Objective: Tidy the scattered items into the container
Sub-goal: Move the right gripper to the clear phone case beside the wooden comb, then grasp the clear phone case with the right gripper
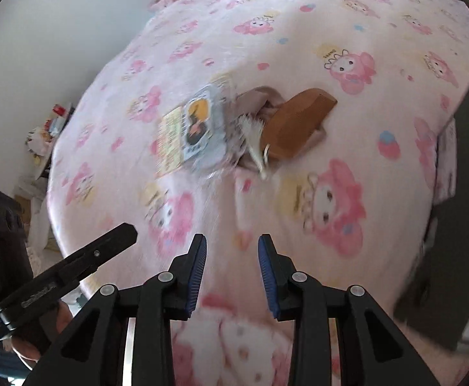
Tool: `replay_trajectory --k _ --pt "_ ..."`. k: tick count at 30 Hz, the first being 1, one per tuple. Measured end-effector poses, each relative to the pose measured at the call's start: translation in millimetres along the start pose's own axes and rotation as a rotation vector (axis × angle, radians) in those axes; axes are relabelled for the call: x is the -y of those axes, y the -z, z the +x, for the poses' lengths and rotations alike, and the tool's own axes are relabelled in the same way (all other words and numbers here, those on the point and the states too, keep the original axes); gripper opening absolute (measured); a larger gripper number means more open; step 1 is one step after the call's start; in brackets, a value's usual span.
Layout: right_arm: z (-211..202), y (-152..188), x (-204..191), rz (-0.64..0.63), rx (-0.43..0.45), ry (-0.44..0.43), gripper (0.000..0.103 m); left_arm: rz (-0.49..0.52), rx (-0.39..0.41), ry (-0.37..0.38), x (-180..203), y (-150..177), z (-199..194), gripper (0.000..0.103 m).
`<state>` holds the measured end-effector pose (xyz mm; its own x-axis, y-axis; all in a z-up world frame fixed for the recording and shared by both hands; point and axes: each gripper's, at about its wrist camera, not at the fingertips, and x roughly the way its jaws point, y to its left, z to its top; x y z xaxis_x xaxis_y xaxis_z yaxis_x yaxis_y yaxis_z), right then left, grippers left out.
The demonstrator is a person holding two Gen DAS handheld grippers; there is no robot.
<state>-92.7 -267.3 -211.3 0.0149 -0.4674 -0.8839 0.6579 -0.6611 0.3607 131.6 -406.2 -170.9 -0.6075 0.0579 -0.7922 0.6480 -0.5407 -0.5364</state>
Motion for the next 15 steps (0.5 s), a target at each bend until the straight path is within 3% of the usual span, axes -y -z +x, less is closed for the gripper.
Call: replay_trajectory --k 4,9,15 --pt "27 -24 1 0.006 -0.025 -0.01 0.029 -0.088 -0.062 0.106 -20 -25 35 0.044" --pt "60 -50 4 0.028 -0.035 -0.008 0.03 -0.134 -0.067 0.135 -23 -44 73 0.044" --pt "92 -62 20 0.087 -0.085 -0.107 0.033 -0.164 -0.079 0.135 -24 -50 99 0.042"
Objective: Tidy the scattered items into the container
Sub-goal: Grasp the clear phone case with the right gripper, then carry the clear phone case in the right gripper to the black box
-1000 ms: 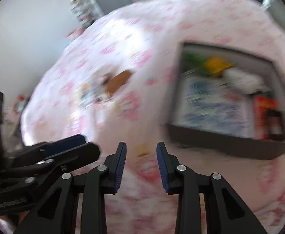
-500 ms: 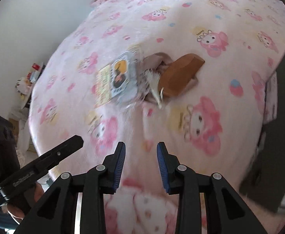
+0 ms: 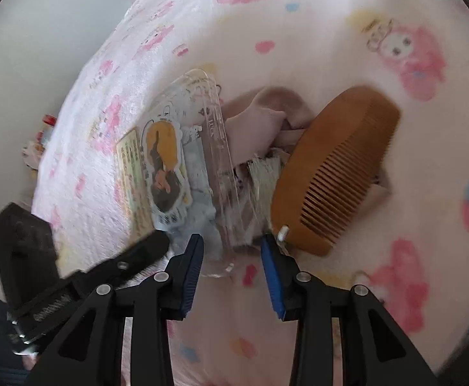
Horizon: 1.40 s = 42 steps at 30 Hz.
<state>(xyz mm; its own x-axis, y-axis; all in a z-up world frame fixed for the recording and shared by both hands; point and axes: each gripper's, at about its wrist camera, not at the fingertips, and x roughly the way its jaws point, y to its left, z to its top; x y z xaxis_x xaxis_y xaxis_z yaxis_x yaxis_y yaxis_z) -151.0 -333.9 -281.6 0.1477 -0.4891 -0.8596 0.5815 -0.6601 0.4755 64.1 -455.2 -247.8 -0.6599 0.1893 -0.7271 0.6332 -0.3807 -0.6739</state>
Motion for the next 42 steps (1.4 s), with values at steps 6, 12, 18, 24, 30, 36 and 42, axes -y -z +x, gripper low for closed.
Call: replay_trajectory --k 6,12,18,24,30,36,42 --pt "-18 9 2 -0.008 0.04 -0.108 0.024 0.063 -0.009 -0.006 25 16 -12 0.03" --pt "-79 44 -3 -0.054 0.133 -0.083 0.023 0.102 -0.046 0.065 57 43 -31 0.031" --pt "-144 100 17 0.002 0.232 -0.088 0.023 0.202 -0.095 0.092 108 89 -45 0.031" --pt "-200 155 40 0.044 0.327 -0.077 0.023 0.308 -0.123 0.11 152 153 -63 0.031" --pt "-241 211 84 0.118 0.383 -0.061 0.023 0.411 -0.209 0.114 187 229 -62 0.033" --pt "-264 270 134 0.197 0.405 0.015 0.023 0.505 -0.312 0.097 213 293 -32 0.034" --pt "-265 300 180 0.3 0.395 0.028 0.023 0.589 -0.383 0.041 227 324 1 0.034"
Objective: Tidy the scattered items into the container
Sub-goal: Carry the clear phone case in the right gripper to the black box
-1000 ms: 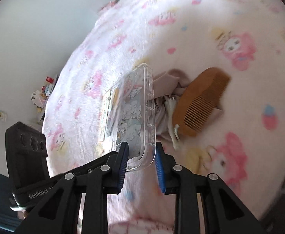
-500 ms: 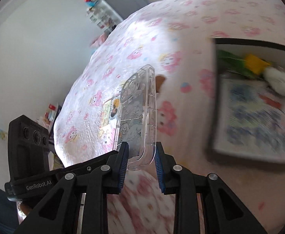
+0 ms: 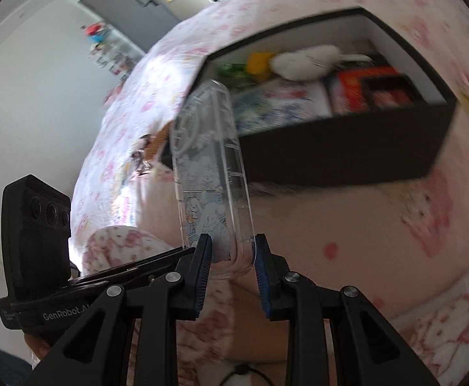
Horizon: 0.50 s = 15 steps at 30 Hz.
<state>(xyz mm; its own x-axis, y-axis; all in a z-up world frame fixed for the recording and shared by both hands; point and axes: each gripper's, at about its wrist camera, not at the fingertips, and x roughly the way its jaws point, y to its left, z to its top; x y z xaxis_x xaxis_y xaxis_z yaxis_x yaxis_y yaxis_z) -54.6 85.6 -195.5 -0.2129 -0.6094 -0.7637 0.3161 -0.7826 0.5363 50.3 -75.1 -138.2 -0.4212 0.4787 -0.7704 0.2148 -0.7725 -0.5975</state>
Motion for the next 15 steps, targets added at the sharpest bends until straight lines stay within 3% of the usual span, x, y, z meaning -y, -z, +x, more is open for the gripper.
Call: replay_trajectory --k 6,15 --pt "0 7 30 0.08 -0.011 0.015 0.023 0.031 -0.088 -0.032 6 -4 31 0.032" --pt "0 11 44 0.089 -0.014 0.043 0.023 0.051 -0.183 -0.066 6 -16 59 0.031"
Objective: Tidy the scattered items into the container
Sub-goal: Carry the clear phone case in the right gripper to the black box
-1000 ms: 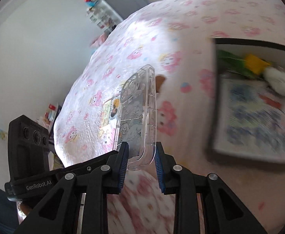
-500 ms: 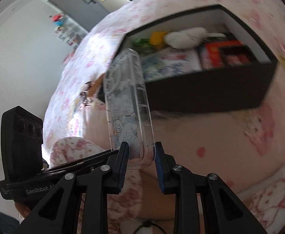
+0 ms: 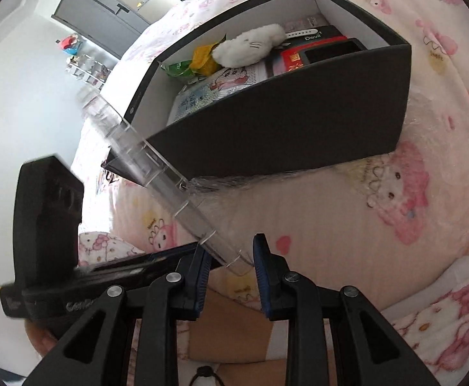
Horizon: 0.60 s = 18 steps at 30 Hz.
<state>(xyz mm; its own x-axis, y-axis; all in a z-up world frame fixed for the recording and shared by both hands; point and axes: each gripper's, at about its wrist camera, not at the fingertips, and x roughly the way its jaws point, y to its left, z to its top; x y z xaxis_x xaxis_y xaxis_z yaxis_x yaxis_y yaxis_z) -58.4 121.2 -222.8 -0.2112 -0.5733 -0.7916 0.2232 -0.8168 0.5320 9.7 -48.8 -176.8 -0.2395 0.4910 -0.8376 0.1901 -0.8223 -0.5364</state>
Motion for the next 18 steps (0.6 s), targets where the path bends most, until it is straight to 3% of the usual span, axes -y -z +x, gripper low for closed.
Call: replay_trajectory --k 7,15,18 --pt "14 1 16 0.04 -0.026 0.019 0.023 0.033 -0.007 -0.042 -2 -5 -6 0.033" --pt "24 2 26 0.08 -0.075 0.048 0.023 0.091 0.077 -0.095 -19 -20 -41 0.052" --pt "26 3 34 0.111 -0.101 0.05 0.023 0.139 0.082 -0.092 -23 -26 -43 0.053"
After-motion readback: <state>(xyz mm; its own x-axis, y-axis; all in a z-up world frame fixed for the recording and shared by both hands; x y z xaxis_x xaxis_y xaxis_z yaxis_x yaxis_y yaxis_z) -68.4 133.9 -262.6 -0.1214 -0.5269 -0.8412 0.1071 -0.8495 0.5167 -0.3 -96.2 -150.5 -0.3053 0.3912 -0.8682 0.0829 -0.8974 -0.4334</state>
